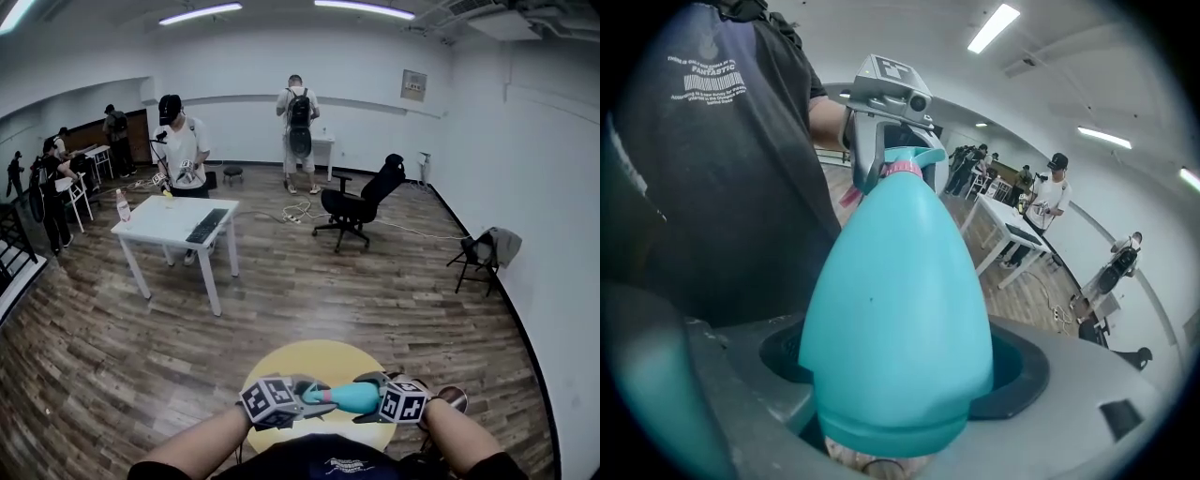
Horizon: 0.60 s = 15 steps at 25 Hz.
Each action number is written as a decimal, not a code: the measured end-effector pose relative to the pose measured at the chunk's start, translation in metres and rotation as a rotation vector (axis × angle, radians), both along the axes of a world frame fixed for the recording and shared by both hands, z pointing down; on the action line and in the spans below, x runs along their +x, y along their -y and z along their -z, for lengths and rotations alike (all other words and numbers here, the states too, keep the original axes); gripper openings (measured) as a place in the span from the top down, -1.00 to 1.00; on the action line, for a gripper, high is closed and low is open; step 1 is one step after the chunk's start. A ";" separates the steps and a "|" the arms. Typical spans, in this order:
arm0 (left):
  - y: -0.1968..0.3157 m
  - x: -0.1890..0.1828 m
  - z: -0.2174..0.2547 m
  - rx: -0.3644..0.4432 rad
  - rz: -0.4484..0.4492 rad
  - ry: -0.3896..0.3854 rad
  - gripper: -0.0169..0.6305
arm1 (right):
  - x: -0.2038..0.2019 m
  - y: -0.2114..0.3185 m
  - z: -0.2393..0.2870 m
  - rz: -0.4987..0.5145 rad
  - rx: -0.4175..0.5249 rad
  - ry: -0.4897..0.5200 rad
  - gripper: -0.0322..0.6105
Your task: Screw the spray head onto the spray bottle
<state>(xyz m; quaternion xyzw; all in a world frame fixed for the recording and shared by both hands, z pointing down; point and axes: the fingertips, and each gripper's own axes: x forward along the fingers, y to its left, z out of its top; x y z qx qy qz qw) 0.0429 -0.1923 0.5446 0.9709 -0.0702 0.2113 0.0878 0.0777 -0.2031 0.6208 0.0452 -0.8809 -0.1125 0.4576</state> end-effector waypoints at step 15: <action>0.055 -0.074 0.032 -0.354 0.272 -0.500 -0.18 | 0.026 0.019 -0.001 -0.163 -0.067 0.085 -0.50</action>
